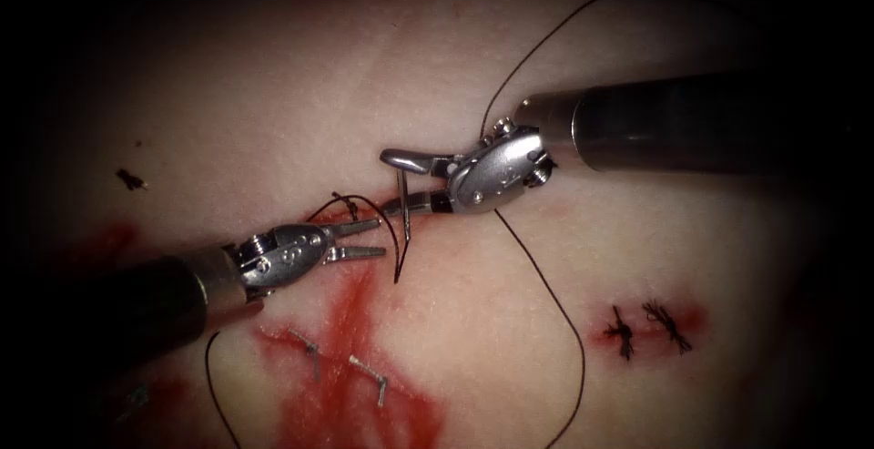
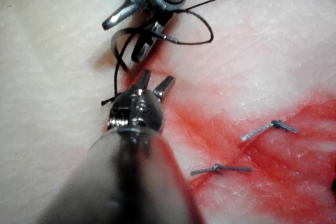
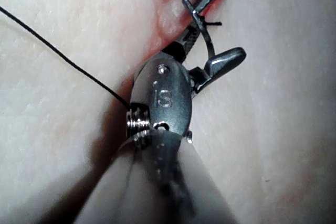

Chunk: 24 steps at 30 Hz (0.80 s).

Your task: Wound Closure

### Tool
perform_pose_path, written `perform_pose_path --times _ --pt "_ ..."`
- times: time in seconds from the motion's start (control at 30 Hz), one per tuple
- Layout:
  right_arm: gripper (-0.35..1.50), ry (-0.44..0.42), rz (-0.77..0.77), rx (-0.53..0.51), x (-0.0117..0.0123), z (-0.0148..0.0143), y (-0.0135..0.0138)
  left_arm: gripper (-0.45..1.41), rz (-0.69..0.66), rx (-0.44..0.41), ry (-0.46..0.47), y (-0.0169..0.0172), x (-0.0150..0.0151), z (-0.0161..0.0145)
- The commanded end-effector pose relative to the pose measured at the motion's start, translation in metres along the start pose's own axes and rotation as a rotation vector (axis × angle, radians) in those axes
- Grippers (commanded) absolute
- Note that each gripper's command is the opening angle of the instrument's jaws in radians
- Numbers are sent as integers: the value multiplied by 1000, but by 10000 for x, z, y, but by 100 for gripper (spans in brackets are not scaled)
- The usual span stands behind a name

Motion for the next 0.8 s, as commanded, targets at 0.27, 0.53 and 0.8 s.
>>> perform_pose_path --times 0.27,0.53,0.8 --pt "-35 -8 -26 28 -16 3 -9 19 1 0 -2 0 -2 9" --pt "-35 -11 59 48 -25 1 -11 15 -4 5 -3 3 1 14" --pt "-35 -47 72 67 -27 -1 -18 34 -1 23 -5 -1 4 32"
